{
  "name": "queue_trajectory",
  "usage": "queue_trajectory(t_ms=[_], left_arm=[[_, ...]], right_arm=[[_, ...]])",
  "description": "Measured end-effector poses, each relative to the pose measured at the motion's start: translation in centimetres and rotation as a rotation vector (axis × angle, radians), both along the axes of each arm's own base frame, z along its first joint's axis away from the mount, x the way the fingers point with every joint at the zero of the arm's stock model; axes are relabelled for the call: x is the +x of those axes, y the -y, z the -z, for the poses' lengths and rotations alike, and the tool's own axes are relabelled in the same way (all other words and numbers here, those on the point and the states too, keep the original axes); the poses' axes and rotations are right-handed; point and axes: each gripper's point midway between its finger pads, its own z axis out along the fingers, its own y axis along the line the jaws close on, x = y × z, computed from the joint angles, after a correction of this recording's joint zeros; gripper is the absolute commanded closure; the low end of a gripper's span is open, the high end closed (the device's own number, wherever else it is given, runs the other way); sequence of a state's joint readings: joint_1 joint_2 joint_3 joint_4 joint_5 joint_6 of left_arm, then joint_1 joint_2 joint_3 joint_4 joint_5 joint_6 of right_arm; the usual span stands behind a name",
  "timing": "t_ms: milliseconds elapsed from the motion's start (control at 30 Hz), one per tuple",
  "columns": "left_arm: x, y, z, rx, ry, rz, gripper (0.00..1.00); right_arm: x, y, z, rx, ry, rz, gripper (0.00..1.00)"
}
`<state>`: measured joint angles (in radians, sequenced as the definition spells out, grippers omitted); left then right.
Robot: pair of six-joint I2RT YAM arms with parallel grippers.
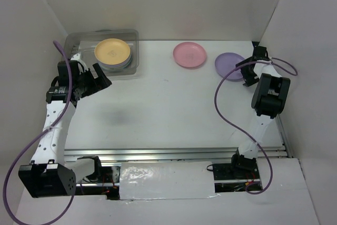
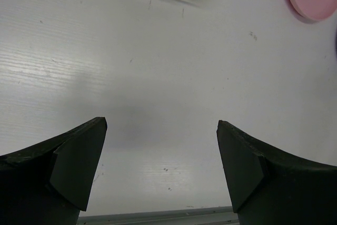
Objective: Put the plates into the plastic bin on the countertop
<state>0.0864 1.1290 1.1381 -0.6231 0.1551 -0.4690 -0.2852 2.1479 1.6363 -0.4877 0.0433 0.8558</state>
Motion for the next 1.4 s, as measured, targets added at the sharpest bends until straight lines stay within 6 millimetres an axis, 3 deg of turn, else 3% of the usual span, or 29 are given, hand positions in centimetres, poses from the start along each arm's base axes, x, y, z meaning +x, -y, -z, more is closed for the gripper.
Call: queue_trajectory(t_ms=[67,167,200,300,433,467,500,533,667,767,833,900,1000,1067,1133,1200,1333,1400], left_arm=[[0.1,0.0,-0.1,0.0,0.003,0.001,0.01],[0.1,0.0,-0.1,-0.001,0.004,0.002,0.01],[0.1,0.0,-0.1,-0.001,0.004,0.002,0.01],[0.1,0.0,-0.1,-0.001,0.004,0.001,0.01],[0.1,0.0,-0.1,-0.001,0.003,0.001,0.01],[0.1,0.0,-0.1,-0.001,0.003,0.001,0.01],[0.1,0.0,-0.1,-0.001,0.003,0.002,0.01],[0.1,0.0,-0.1,-0.001,0.003,0.002,0.01],[0.0,0.3,-0.1,-0.014,0.006,0.015,0.01],[0.4,1.9,-0.9,-0.077,0.039,0.074,0.01],[1.0,3.8,-1.6,-0.138,0.077,0.139,0.01],[1.7,6.5,-2.0,-0.208,0.095,0.217,0.01],[3.2,11.4,-1.6,-0.295,0.083,0.357,0.01],[4.3,14.1,-0.8,-0.324,0.049,0.428,0.01],[5.7,16.3,0.0,-0.343,0.02,0.472,0.01],[6.5,17.7,0.8,-0.347,-0.004,0.496,0.01],[8.0,18.9,1.3,-0.335,-0.024,0.506,0.04],[8.2,19.0,1.6,-0.325,-0.028,0.496,0.1]], right_arm=[[-0.2,-0.1,0.1,0.004,-0.012,-0.009,0.09],[0.5,0.1,-0.1,0.011,-0.026,-0.022,0.24],[1.0,0.3,-0.1,0.011,-0.022,-0.029,0.41],[1.3,0.3,0.7,0.023,-0.034,-0.052,0.65],[0.4,-0.2,1.8,0.051,-0.076,-0.081,0.73],[0.4,-0.2,1.8,0.054,-0.078,-0.088,0.81],[0.3,-0.3,1.9,0.055,-0.077,-0.097,0.95],[0.4,-0.4,1.9,0.059,-0.073,-0.1,1.0],[0.0,-1.1,1.2,0.064,-0.04,-0.128,1.0],[-2.4,-2.4,0.1,0.017,-0.061,-0.131,1.0],[-3.7,-4.3,-2.2,-0.061,-0.063,-0.158,1.0],[-4.4,-7.5,-5.3,-0.132,-0.021,-0.216,1.0],[-5.4,-14.8,-11.1,-0.234,0.098,-0.357,1.0],[-6.3,-20.7,-14.7,-0.243,0.204,-0.482,1.0],[-7.7,-25.7,-16.7,-0.207,0.29,-0.604,1.0],[-9.5,-28.6,-17.1,-0.153,0.329,-0.692,1.0],[-12.3,-31.5,-16.4,-0.09,0.325,-0.792,1.0],[-12.7,-32.4,-16.5,-0.073,0.329,-0.818,1.0]])
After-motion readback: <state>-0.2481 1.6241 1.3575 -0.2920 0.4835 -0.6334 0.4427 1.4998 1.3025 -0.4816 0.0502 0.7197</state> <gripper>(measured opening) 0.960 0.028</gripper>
